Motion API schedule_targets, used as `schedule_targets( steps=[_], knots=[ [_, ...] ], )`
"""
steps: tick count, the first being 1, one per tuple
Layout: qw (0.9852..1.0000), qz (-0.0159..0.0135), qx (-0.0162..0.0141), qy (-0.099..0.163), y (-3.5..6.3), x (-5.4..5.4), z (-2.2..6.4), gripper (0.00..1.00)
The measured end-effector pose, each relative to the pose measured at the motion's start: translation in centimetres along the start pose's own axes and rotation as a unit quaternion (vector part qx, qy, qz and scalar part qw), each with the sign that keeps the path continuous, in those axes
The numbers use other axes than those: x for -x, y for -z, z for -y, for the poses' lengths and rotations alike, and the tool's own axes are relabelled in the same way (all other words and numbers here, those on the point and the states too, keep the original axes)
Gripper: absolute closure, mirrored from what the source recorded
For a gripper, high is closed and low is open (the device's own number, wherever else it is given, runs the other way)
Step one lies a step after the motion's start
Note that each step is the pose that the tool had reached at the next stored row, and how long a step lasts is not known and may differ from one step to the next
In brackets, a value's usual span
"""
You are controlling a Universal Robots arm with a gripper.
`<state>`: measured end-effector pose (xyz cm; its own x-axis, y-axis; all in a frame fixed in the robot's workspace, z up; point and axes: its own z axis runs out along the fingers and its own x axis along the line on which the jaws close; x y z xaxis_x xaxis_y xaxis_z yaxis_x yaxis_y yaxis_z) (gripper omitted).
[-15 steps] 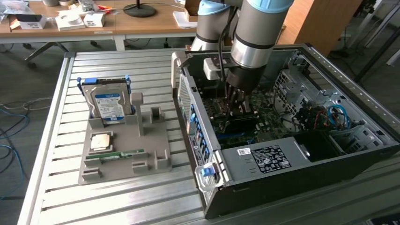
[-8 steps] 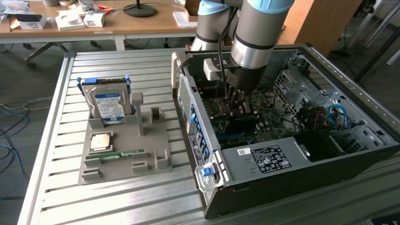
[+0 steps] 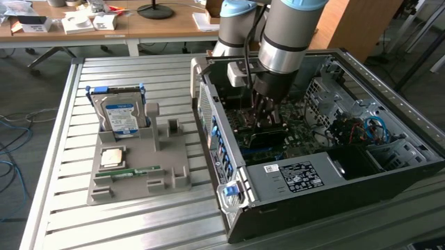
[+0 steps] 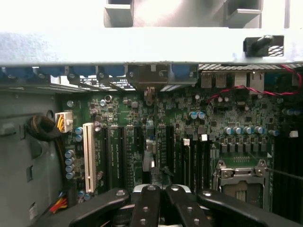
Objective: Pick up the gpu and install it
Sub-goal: 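Press down on the gpu until it lock into place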
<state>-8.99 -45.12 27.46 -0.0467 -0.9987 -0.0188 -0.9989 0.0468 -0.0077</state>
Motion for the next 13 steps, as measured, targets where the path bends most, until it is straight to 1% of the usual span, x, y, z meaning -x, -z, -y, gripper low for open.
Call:
schedule_targets(
  steps=[1, 2, 9, 13],
  knots=[
    [1.0000, 0.0015, -0.0003, 0.000, 0.00, 0.00, 0.00, 0.89],
    [1.0000, 0.0023, -0.0004, 0.000, -0.01, 0.00, 0.00, 0.89],
    [1.0000, 0.0028, -0.0005, 0.000, -0.06, 0.00, 0.00, 0.89],
    [1.0000, 0.0025, -0.0004, 0.000, -0.10, 0.00, 0.00, 0.89]
  ],
)
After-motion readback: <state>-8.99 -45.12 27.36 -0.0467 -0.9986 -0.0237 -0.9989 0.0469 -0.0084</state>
